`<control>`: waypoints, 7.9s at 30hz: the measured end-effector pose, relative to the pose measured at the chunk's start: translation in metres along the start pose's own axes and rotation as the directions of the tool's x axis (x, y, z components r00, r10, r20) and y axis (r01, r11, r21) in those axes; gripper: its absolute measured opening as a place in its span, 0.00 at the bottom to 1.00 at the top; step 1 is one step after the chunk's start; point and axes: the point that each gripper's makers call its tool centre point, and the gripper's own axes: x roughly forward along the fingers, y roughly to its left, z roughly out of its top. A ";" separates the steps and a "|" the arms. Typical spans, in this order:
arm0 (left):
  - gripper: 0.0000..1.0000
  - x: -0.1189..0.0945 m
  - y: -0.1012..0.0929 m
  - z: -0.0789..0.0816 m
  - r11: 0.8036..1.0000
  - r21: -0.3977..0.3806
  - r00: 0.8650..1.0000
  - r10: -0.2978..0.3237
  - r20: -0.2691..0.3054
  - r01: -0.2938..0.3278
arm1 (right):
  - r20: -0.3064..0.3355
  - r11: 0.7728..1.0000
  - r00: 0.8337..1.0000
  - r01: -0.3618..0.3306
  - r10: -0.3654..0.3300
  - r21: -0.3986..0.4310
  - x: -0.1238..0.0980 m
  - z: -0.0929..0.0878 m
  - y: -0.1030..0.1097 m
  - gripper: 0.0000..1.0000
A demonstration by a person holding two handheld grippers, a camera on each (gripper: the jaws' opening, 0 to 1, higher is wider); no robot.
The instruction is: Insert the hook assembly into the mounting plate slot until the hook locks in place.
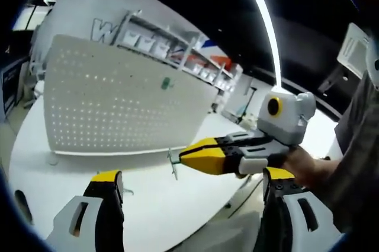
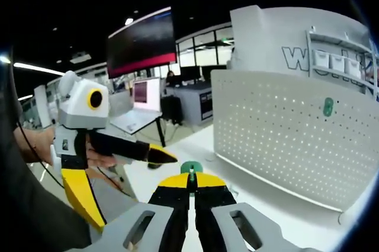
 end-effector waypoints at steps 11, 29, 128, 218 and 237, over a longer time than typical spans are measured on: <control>1.00 0.000 0.001 -0.001 0.999 0.027 1.000 0.018 -0.014 -0.018 | 0.063 0.994 0.992 0.107 -0.105 -0.018 -0.002 0.003 -0.023 0.00; 1.00 -0.005 0.019 0.004 0.998 0.001 0.998 0.056 -0.005 -0.056 | 0.166 0.960 0.947 0.279 -0.275 -0.004 -0.011 0.019 -0.077 0.00; 1.00 -0.001 0.072 0.001 0.984 -0.096 0.988 0.148 -0.046 -0.152 | 0.462 0.669 0.563 0.737 -0.685 0.095 -0.029 0.075 -0.337 0.00; 0.98 -0.046 0.055 -0.012 0.986 -0.034 0.987 0.161 -0.015 -0.161 | 0.066 0.914 0.912 0.403 -0.405 0.047 -0.027 -0.002 -0.154 0.40; 0.98 -0.051 0.053 -0.020 0.983 -0.041 0.984 0.176 -0.019 -0.176 | -0.010 0.954 0.954 0.299 -0.299 0.020 -0.018 -0.036 -0.105 0.40</control>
